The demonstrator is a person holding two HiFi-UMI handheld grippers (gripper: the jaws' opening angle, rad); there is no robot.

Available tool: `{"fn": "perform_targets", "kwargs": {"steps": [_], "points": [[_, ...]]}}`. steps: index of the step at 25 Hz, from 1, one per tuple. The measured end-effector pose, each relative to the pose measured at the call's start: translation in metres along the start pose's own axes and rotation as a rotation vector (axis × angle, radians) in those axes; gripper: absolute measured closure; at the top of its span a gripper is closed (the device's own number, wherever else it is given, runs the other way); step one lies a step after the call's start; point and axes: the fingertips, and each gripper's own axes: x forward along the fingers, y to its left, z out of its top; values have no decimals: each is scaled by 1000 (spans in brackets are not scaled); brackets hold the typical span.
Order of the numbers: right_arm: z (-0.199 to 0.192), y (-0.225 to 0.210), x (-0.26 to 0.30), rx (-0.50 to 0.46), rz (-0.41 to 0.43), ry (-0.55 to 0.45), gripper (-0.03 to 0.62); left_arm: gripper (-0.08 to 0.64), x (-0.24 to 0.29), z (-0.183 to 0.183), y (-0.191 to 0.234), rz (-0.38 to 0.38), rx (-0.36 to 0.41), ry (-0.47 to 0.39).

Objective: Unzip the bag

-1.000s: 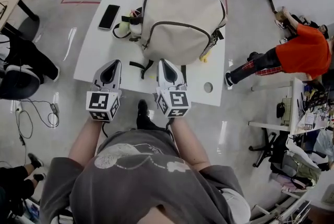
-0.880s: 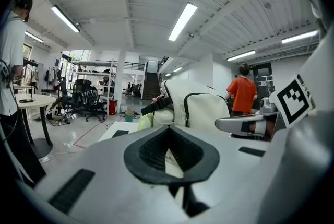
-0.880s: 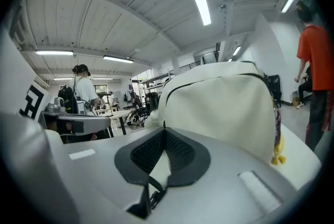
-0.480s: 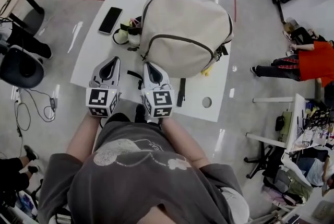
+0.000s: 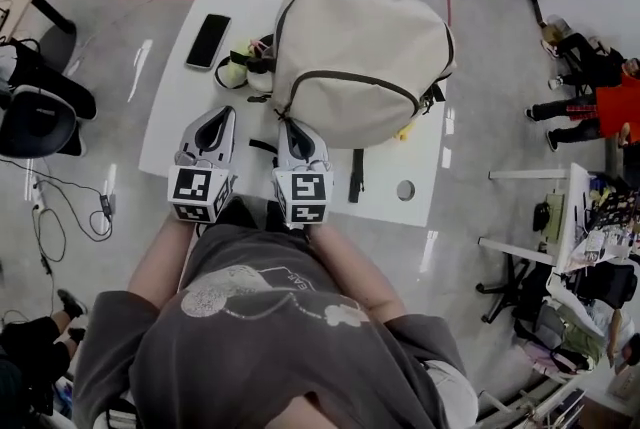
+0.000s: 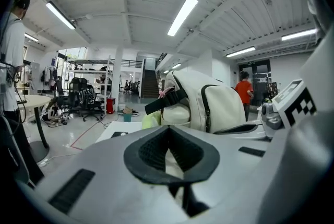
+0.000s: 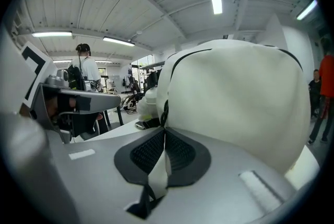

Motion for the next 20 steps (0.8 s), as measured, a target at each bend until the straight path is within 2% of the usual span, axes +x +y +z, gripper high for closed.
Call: {"fn": "perform_targets", "kwargs": {"steps": [10,15,20], "points": [[-6,4,13,58,-160,37,541,554,9,-8,2,-186,1,32],[-8,6,20,76,-226,41,508,554,10,-10,11,-227,1,34],[-8,6,24,103,-272,11,500,554,8,-12,21,-250,1,35]]}}
